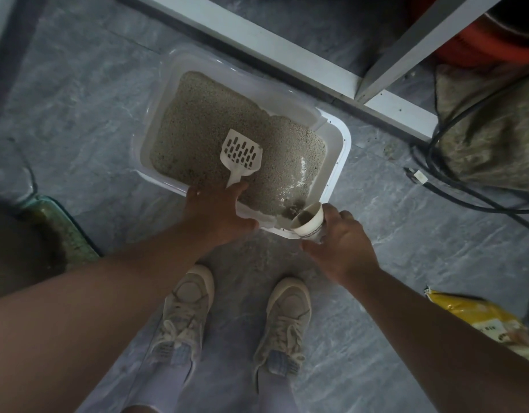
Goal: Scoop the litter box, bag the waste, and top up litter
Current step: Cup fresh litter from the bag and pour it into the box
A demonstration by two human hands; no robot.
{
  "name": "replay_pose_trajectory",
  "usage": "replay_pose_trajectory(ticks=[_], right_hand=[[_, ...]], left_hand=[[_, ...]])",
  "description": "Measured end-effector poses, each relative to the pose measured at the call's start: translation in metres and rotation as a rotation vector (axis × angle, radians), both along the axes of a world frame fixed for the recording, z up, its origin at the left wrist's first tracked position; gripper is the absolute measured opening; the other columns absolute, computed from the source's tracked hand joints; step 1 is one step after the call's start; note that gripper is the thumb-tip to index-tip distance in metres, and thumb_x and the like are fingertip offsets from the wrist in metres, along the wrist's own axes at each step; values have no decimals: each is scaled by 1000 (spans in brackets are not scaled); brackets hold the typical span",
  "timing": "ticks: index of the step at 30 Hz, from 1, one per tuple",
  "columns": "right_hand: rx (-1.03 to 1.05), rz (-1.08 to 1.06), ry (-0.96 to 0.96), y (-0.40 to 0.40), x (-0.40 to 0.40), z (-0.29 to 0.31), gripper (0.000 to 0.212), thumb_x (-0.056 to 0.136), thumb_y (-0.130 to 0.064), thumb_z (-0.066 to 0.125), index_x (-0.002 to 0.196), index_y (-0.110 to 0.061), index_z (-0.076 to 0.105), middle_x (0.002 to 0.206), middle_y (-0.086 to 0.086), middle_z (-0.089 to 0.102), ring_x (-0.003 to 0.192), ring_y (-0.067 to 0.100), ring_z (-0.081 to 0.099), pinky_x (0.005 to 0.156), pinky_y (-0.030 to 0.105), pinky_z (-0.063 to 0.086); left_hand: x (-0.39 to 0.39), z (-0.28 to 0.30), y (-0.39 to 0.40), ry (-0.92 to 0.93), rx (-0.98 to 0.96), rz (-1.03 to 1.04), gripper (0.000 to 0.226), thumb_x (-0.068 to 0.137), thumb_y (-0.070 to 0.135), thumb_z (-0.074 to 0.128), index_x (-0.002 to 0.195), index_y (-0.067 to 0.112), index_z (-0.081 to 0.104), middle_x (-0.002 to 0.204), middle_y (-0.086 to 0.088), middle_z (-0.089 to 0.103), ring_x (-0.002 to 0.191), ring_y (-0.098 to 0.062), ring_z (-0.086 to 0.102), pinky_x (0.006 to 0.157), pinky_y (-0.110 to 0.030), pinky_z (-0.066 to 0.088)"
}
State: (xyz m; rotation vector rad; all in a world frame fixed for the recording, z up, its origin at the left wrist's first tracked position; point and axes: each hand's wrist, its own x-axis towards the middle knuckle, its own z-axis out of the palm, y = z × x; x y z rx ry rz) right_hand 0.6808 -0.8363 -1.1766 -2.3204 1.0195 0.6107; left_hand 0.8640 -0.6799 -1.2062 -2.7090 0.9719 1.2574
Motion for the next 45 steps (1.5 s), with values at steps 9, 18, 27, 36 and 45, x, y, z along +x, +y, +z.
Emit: replay_pose_trajectory(ticks=[9,18,27,36,45], right_hand=[[-12,-57,2,-1,-2,2,63,73,-47,76,126,-21,51,108,10,58,100,32,59,84,47,54],[-10,-1,18,-5,6,1,60,77,-46,75,125,-21,49,109,9,55,103,31,56,84,45,54],[-8,-12,31,-22,14,2,59,78,-40,75,125,-15,49,111,13,55,106,33,55,86,45,53],[-30,19,14,-18,11,0,62,78,-41,76,127,-17,47,110,12,55,106,33,55,82,46,55],[-41,-54,-12,-36,20,1,62,75,-39,78,126,-17,49,113,12,55,107,35,55,84,44,53]], left_hand=[[0,2,0,0,-7,3,90,76,69,61,153,39,26,145,6,50,137,-20,43,118,-48,19],[1,0,1,12,-6,10,90,76,69,61,153,39,25,147,6,50,138,-20,42,119,-49,17],[2,-3,0,8,19,-15,91,75,72,60,153,40,23,147,4,49,138,-23,42,118,-51,18],[2,-6,1,2,7,-25,92,74,74,57,152,42,22,147,4,50,138,-21,43,118,-52,19],[3,-8,3,8,3,-31,92,75,75,57,153,42,21,147,1,49,137,-23,42,118,-52,20]])
